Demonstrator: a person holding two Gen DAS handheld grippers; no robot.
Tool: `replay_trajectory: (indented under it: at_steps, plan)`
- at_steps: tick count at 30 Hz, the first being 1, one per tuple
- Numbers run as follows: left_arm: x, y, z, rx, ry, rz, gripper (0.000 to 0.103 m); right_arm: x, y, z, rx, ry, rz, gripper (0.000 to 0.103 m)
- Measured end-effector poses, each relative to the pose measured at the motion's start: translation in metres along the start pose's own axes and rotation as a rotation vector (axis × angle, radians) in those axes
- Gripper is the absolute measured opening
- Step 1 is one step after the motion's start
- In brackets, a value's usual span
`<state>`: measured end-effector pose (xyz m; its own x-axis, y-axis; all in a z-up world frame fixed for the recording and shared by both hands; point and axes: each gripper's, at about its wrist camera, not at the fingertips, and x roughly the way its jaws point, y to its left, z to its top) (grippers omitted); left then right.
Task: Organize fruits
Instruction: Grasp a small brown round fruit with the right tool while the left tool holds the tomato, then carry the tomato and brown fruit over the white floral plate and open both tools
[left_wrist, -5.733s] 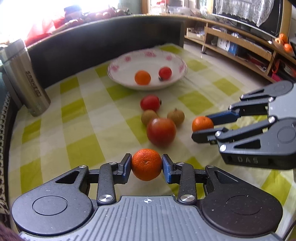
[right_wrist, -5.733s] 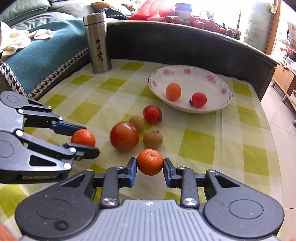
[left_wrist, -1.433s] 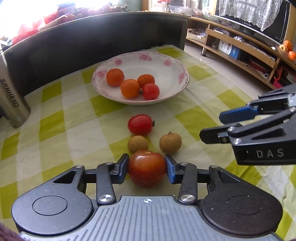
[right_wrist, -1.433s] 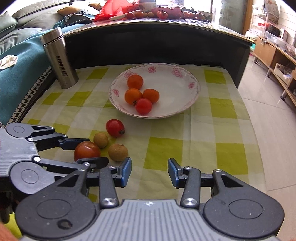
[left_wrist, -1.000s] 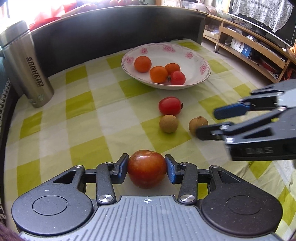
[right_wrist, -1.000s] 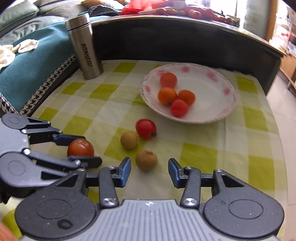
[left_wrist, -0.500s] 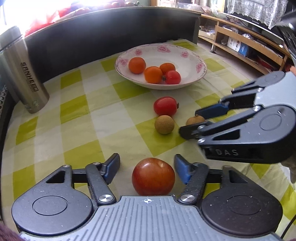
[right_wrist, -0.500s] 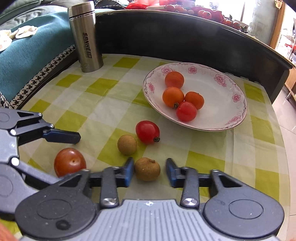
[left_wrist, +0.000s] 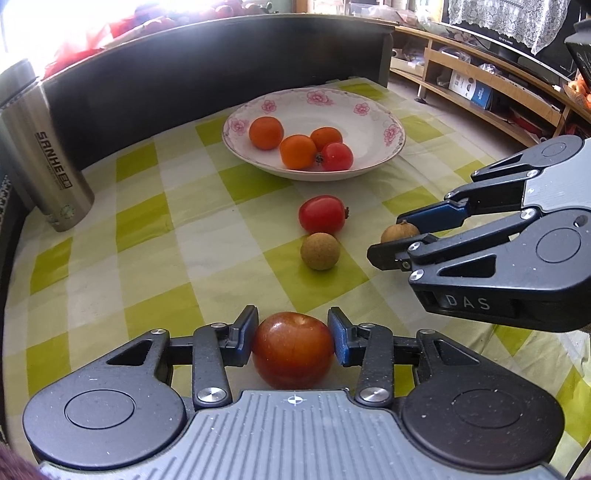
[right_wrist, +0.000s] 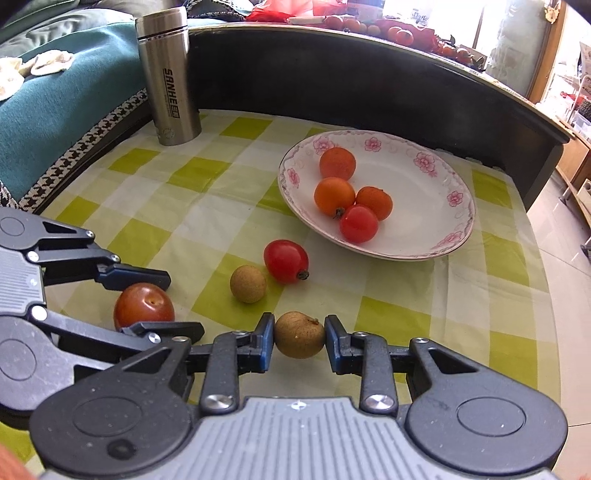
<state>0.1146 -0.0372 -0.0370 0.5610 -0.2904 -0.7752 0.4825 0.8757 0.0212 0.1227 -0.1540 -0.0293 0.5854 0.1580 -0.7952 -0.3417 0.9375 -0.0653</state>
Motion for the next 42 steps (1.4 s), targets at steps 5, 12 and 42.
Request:
replay_trajectory:
  at_steps: [5,12,42]
  plan:
    - [0.0,-0.001,0.002,0.005,-0.008,-0.004,0.05,-0.001,-0.002,0.0,0.002,0.003,-0.013,0.035]
    - [-0.001,0.001,0.004,-0.003,-0.017,-0.001,0.05,-0.002,-0.003,0.001,0.01,0.001,-0.018,0.035]
    - [-0.009,0.001,0.057,-0.03,-0.12,0.021,0.05,-0.014,-0.031,0.017,0.171,-0.017,-0.026,0.035]
